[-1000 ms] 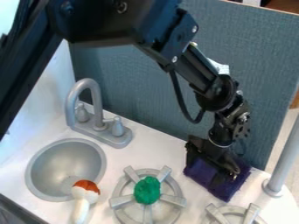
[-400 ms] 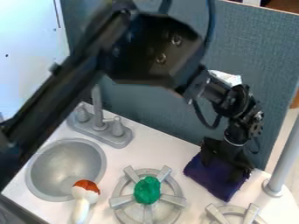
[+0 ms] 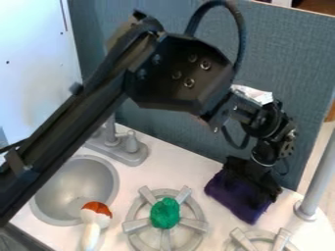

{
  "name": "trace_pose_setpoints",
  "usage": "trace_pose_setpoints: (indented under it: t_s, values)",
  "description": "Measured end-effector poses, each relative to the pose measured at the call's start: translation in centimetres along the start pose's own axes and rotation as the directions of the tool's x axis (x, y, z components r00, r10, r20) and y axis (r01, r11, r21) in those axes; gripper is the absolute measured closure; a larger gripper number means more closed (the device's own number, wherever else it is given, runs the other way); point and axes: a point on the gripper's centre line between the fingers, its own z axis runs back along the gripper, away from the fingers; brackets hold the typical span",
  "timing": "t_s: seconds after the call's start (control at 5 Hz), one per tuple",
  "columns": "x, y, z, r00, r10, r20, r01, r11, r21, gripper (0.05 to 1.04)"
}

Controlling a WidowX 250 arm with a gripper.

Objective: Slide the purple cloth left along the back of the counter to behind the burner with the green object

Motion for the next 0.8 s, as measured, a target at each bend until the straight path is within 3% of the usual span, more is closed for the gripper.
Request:
trace_pose_setpoints:
  t_s: [0.2,0.4,0.8]
  values:
    - [0.1,1.3,0.0,1.000,0.021,0.013,-0.022,0.997,0.076,0.084]
    - [-0.3,3.9,-0.7,0.997,0.075,-0.003,-0.074,0.990,0.121,0.084]
    - [0.4,8.7,-1.8,0.980,0.193,-0.047,-0.187,0.977,0.105,0.083]
